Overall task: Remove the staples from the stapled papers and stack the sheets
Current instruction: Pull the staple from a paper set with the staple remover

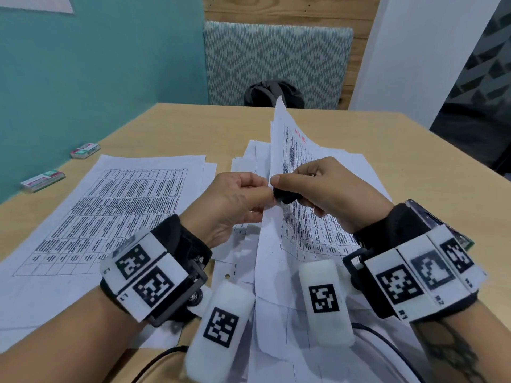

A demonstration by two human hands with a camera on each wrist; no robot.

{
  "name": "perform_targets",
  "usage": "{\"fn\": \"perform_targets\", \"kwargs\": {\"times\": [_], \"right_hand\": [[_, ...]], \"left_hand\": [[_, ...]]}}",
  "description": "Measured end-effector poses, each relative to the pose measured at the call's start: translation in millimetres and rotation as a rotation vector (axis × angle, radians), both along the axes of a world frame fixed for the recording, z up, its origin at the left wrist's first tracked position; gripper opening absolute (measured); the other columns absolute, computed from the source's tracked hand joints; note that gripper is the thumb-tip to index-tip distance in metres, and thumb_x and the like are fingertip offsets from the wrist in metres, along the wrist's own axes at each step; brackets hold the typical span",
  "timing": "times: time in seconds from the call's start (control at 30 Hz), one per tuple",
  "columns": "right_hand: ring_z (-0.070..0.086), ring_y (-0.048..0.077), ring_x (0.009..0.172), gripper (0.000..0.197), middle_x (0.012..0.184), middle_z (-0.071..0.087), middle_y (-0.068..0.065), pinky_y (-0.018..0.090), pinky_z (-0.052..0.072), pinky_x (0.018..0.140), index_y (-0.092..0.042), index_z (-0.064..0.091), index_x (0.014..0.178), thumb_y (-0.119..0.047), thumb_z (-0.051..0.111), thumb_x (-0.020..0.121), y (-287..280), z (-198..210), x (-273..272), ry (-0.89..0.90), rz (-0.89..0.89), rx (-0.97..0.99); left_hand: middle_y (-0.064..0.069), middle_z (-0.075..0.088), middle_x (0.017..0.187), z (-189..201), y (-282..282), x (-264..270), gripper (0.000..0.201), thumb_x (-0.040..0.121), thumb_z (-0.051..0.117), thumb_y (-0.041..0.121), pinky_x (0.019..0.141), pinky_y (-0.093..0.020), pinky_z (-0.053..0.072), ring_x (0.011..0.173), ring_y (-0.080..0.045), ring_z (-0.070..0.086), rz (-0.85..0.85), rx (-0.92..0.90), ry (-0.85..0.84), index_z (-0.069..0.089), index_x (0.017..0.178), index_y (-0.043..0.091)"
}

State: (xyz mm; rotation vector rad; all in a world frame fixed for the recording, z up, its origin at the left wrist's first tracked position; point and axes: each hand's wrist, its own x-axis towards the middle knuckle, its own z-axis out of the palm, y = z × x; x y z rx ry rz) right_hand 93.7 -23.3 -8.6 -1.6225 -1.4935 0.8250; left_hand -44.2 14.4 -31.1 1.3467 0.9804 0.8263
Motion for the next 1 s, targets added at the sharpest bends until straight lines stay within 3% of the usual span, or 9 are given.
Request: {"fn": "perform_targets", "kwargs": {"times": [0.1, 0.23, 0.4, 0.5, 0.63, 0.7, 0.8, 0.9, 1.0], "right_hand": [[0.032, 0.014, 0.048, 0.031, 0.038, 0.051, -0.008, 0.022, 0.024, 0.042, -0.016, 0.066, 0.055, -0.030, 0.065, 0.082, -1.0, 0.5, -1.3, -0.018, -0.026, 0.008], [0.030, 0.014, 0.045, 0.032, 0.031, 0.046, -0.009, 0.023, 0.023, 0.043, -0.010, 0.066, 0.056, -0.030, 0.065, 0.082, -0.4, -0.2, -2.7, -0.052, -0.061, 0.004], [0.031, 0.012, 0.041, 0.038, 0.043, 0.046, -0.001, 0.025, 0.023, 0.044, 0.006, 0.069, 0.073, -0.031, 0.066, 0.080, 1.3, -2.1, -3.1, -0.098, -0.101, 0.019], [0.031, 0.015, 0.044, 0.041, 0.051, 0.047, 0.006, 0.027, 0.024, 0.047, 0.011, 0.065, 0.074, -0.029, 0.065, 0.079, 1.2, -3.0, -3.0, -0.109, -0.114, 0.036], [0.033, 0.017, 0.046, 0.035, 0.055, 0.050, 0.010, 0.024, 0.023, 0.046, 0.006, 0.069, 0.071, -0.028, 0.064, 0.080, -0.6, -1.0, -2.1, -0.082, -0.097, 0.012], [0.032, 0.022, 0.055, 0.037, 0.061, 0.044, 0.014, 0.026, 0.020, 0.047, 0.009, 0.067, 0.075, -0.027, 0.064, 0.080, 0.0, -1.5, -1.4, -0.038, -0.082, -0.012], [0.033, 0.023, 0.062, 0.029, 0.069, 0.051, 0.015, 0.027, 0.021, 0.047, -0.001, 0.071, 0.071, -0.028, 0.064, 0.079, 0.1, -2.7, -1.4, -0.006, -0.078, -0.025], [0.034, 0.021, 0.054, 0.033, 0.060, 0.050, 0.011, 0.024, 0.021, 0.046, 0.004, 0.070, 0.073, -0.029, 0.065, 0.079, -0.3, -2.4, -2.1, -0.019, -0.086, -0.020], [0.038, 0.005, 0.038, 0.028, 0.051, 0.058, -0.004, 0.017, 0.026, 0.041, -0.012, 0.070, 0.060, -0.028, 0.064, 0.082, -1.6, 0.3, -1.9, -0.048, -0.112, -0.016]], "left_hand": [[-0.007, 0.058, 0.065, 1.5, -2.5, 2.3, 0.018, 0.078, 0.057, -0.008, 0.044, -0.011, 0.043, 0.049, -0.005, 0.054, 0.033, 0.040, 0.023, 0.056, 0.072, 0.010], [-0.007, 0.054, 0.062, 1.7, -3.2, 4.4, 0.015, 0.076, 0.056, -0.008, 0.044, -0.010, 0.043, 0.039, 0.000, 0.051, 0.063, 0.093, 0.061, 0.059, 0.080, 0.006], [-0.005, 0.051, 0.061, 1.1, -5.0, 6.4, 0.012, 0.078, 0.059, -0.004, 0.044, -0.011, 0.042, 0.038, 0.000, 0.049, 0.078, 0.122, 0.080, 0.058, 0.078, 0.008], [-0.005, 0.050, 0.061, 1.5, -5.4, 6.4, 0.013, 0.079, 0.058, -0.002, 0.044, -0.009, 0.042, 0.041, 0.000, 0.050, 0.061, 0.127, 0.074, 0.057, 0.077, 0.011], [-0.002, 0.059, 0.063, 2.8, -4.3, -0.4, 0.020, 0.075, 0.066, -0.006, 0.045, -0.011, 0.043, 0.052, -0.003, 0.057, -0.040, 0.090, 0.038, 0.058, 0.077, 0.012], [0.007, 0.057, 0.054, 2.4, -3.3, -3.1, 0.023, 0.071, 0.073, -0.002, 0.045, -0.011, 0.043, 0.051, -0.001, 0.059, -0.065, 0.097, 0.024, 0.058, 0.077, 0.014], [0.013, 0.052, 0.043, 1.5, -2.3, -2.3, 0.023, 0.070, 0.074, 0.001, 0.045, -0.011, 0.043, 0.047, 0.001, 0.057, -0.059, 0.101, 0.028, 0.056, 0.077, 0.014], [0.013, 0.049, 0.041, 1.0, -1.3, -0.1, 0.025, 0.072, 0.072, -0.002, 0.042, -0.010, 0.041, 0.044, 0.001, 0.055, -0.043, 0.084, 0.054, 0.053, 0.075, 0.015], [0.002, 0.046, 0.053, -1.7, 2.6, -1.9, 0.029, 0.073, 0.069, -0.007, 0.040, -0.010, 0.040, 0.042, -0.002, 0.053, 0.036, 0.064, 0.052, 0.051, 0.068, 0.014]]}}
